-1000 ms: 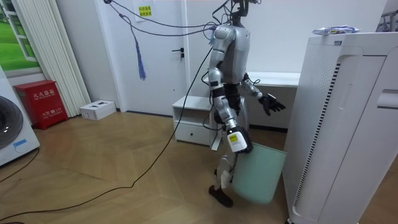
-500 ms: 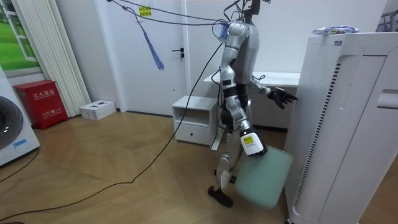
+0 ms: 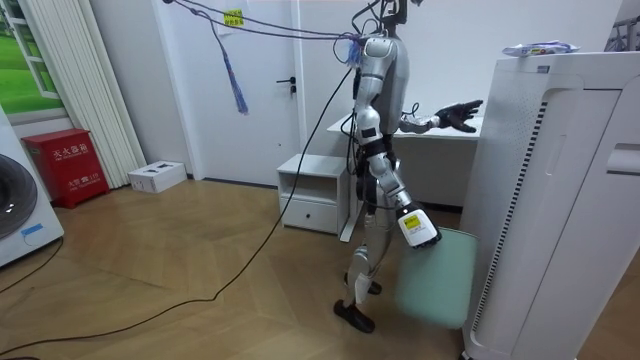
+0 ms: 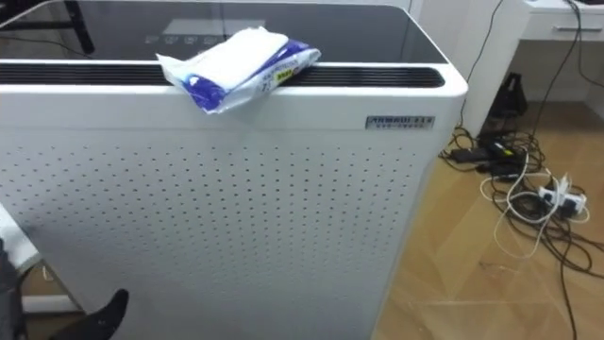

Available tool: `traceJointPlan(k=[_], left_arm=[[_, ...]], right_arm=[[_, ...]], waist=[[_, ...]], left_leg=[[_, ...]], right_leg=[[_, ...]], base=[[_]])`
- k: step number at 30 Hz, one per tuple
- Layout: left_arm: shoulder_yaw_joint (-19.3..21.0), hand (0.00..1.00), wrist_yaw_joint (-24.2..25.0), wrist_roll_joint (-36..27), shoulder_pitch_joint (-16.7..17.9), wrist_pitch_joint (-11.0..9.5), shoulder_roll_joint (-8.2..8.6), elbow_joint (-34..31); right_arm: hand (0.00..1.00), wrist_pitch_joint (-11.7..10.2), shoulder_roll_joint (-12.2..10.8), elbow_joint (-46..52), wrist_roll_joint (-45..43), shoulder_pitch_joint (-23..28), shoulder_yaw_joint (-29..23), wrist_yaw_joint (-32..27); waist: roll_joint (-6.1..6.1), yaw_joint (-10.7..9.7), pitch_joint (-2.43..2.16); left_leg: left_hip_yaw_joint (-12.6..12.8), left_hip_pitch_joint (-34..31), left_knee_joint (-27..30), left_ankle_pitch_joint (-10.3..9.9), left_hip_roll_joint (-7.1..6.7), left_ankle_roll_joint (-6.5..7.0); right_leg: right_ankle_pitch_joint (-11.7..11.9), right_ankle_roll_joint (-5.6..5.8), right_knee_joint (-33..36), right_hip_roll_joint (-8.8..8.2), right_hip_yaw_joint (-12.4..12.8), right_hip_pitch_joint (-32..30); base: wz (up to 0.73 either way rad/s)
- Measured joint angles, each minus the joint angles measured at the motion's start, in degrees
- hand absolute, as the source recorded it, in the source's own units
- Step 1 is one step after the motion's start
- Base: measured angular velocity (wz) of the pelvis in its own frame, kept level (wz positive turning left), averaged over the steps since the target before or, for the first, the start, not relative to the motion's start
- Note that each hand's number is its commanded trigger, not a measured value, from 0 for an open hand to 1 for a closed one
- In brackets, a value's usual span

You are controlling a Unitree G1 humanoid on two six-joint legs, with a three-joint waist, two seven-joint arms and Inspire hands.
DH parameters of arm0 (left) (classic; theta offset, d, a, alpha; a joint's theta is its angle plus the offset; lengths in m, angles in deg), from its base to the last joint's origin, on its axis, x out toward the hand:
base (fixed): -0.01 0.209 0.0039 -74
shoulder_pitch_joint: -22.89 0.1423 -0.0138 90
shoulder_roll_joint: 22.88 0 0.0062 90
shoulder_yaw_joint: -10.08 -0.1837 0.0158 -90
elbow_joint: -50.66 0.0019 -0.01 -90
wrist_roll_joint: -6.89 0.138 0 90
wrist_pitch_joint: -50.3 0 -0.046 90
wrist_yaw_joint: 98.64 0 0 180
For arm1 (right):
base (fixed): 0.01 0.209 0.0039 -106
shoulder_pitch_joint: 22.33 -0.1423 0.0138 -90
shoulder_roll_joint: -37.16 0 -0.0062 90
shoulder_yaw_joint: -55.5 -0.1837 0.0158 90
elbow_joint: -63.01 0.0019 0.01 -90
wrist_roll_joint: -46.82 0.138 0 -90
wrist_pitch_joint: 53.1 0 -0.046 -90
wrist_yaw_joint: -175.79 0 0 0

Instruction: Pick garbage

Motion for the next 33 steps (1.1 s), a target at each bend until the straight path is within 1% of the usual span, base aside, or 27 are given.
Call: traceJointPlan(k=[1, 5, 7, 8, 10, 11, 13, 14, 15, 17, 18, 19, 23, 26, 27, 29, 31, 33], left_arm=[[0.8, 0.0, -0.5, 0.0, 0.0, -0.1, 0.01, -0.9], [4.1, 0.0, -2.4, 0.1, -0.3, -0.5, 0.03, -5.2], [7.1, 0.0, -3.8, 1.2, -0.7, -0.7, -0.05, -6.9], [7.8, 0.0, -4.0, 1.3, -0.8, -0.7, -0.04, -7.4], [10.3, 0.0, -5.0, 2.0, -0.7, -0.6, -0.01, -10.9], [10.8, 0.0, -5.0, 2.4, -0.7, -0.7, -0.02, -12.0], [12.0, 0.0, -5.1, 2.5, -0.8, -0.7, -0.08, -16.5], [12.5, 0.0, -5.3, 2.8, -0.8, -0.7, -0.08, -17.2], [13.3, 0.0, -6.2, 3.7, -1.1, -0.7, -0.12, -18.2], [13.7, 0.0, -7.2, 3.7, -2.2, -0.7, -0.21, -19.4], [14.1, 0.0, -7.4, 3.7, -2.5, -0.7, -0.21, -20.5], [14.5, 0.0, -7.3, 3.8, -2.9, -0.7, -0.24, -21.8], [15.4, 0.0, -7.3, 4.5, -4.4, -0.8, -0.42, -24.3], [16.1, 0.0, -7.1, 7.3, -4.7, -0.8, -1.49, -26.4], [16.3, 0.0, -6.9, 8.6, -5.4, -0.8, -1.95, -27.2], [16.5, 0.0, -6.5, 10.9, -6.5, -0.8, -2.05, -28.8], [17.2, 0.0, -5.3, 14.5, -7.8, -0.9, -2.1, -30.2], [17.1, 0.0, -4.3, 15.8, -8.3, -0.9, -2.15, -31.1]], right_arm=[[1.0, 0.0, 0.0, 0.0, 0.0, 0.0, 0.0, 0.0], [1.0, 0.0, 0.0, 0.0, 0.0, 0.0, 0.0, -0.1], [1.0, 0.1, 0.0, 0.2, 0.0, 0.3, 0.0, 0.0], [1.0, 0.1, 0.0, 0.2, -0.1, 0.5, 0.0, 0.0], [1.0, 0.0, 0.0, 0.4, -1.5, 0.9, -0.4, 0.0], [1.0, 0.1, 0.0, 0.4, -1.7, 0.9, -0.5, 0.0], [1.0, 0.0, 0.2, 0.3, -2.1, 0.9, -0.6, 0.0], [1.0, 0.0, 0.2, 0.3, -2.3, 0.9, -0.7, 0.0], [1.0, 0.0, 0.2, 0.3, -2.8, 1.0, -1.2, 0.0], [1.0, 0.1, 0.2, 0.3, -3.0, 1.2, -2.3, 0.0], [1.0, 0.1, 0.3, 0.4, -3.0, 1.3, -2.7, -0.1], [1.0, 0.0, 0.3, 0.4, -3.1, 1.2, -2.8, -0.1], [1.0, 0.0, 0.5, 0.3, -3.5, 1.5, -2.9, 0.0], [1.0, 0.0, 0.5, 0.3, -4.0, 1.8, -4.3, 0.6], [1.0, 0.0, 0.6, 0.3, -4.2, 1.8, -4.7, 0.6], [1.0, 0.0, 0.6, 0.3, -5.6, 1.8, -5.1, 1.0], [1.0, 0.0, 0.6, 0.3, -6.6, 1.9, -5.1, 1.8], [1.0, 0.0, 0.6, 0.3, -6.7, 2.0, -5.0, 2.6]], waist=[[0.09, 0.4, -0.1], [0.16, 0.5, -0.21], [0.37, 0.5, -0.31], [0.4, 0.6, -0.31], [0.49, 0.6, -0.38], [0.5, 0.6, -0.38], [0.8, 0.6, -0.56], [0.94, 0.6, -0.6], [1.28, 0.5, -0.53], [1.96, 0.5, -0.1], [2.32, 0.4, -0.07], [2.56, 0.3, -0.07], [2.75, 0.2, -0.12], [2.64, -0.1, -0.08], [2.58, -0.1, -0.06], [2.54, -0.1, -0.04], [2.55, -0.3, -0.05], [2.6, -0.5, -0.07]], left_leg=[[0.0, 0.1, 0.0, 0.0, 0.02, -0.02], [0.0, 0.5, 0.0, 0.0, 0.03, -0.07], [0.0, 1.0, 0.0, 0.0, 0.02, -0.06], [0.0, 1.3, -0.1, 0.0, 0.02, -0.06], [-0.2, 1.5, -0.3, 0.0, 0.1, -0.07], [-0.3, 1.5, -0.4, 0.0, 0.11, -0.07], [-0.5, 1.6, -0.5, 0.0, 0.07, -0.06], [-0.5, 1.7, -0.6, 0.0, 0.07, -0.06], [-0.4, 2.0, -0.6, 0.0, 0.07, -0.06], [-0.5, 2.5, -0.7, 0.0, 0.03, -0.06], [-0.6, 2.6, -0.7, 0.0, 0.02, -0.06], [-0.6, 2.6, -0.7, 0.0, 0.03, -0.06], [-0.7, 3.1, -0.9, 0.1, 0.1, -0.07], [-0.6, 3.6, -1.1, 0.1, 0.08, -0.07], [-0.6, 3.7, -1.1, 0.1, 0.07, -0.07], [-0.6, 3.6, -1.1, 0.1, 0.07, -0.07], [-0.6, 3.5, -1.1, 0.1, 0.08, -0.07], [-0.6, 3.6, -1.2, 0.1, 0.11, -0.07]], right_leg=[[0.0, -0.02, 0.0, 0.03, -0.1, 0.0], [0.0, -0.06, 0.0, 0.04, 0.0, 0.2], [0.0, -0.05, -0.2, 0.02, -0.2, 0.8], [0.0, -0.05, -0.4, 0.03, -0.2, 1.1], [0.3, -0.02, -1.2, 0.22, -0.3, 1.8], [0.3, 0.0, -1.3, 0.24, -0.4, 1.9], [0.4, 0.06, -1.6, 0.25, -0.5, 2.2], [0.4, 0.06, -1.6, 0.25, -0.5, 2.2], [0.4, 0.07, -1.8, 0.25, -0.3, 2.3], [0.5, 0.11, -2.1, 0.31, 0.0, 3.0], [0.5, 0.11, -2.1, 0.3, 0.0, 3.1], [0.5, 0.11, -2.1, 0.31, -0.1, 3.1], [0.5, 0.11, -2.3, 0.37, -0.1, 3.5], [0.5, 0.13, -2.9, 0.4, -0.1, 4.3], [0.5, 0.17, -2.9, 0.41, 0.0, 4.3], [0.6, 0.18, -3.0, 0.41, 0.0, 4.4], [0.6, 0.18, -2.9, 0.42, -0.1, 4.4], [0.7, 0.15, -3.0, 0.45, -0.4, 4.5]], base=[[0.0], [0.0], [0.0], [0.0], [0.02], [0.07], [0.02], [0.0], [0.0], [0.0], [0.0], [0.0], [0.0], [0.0], [0.0], [0.0], [0.0], [0.0]])
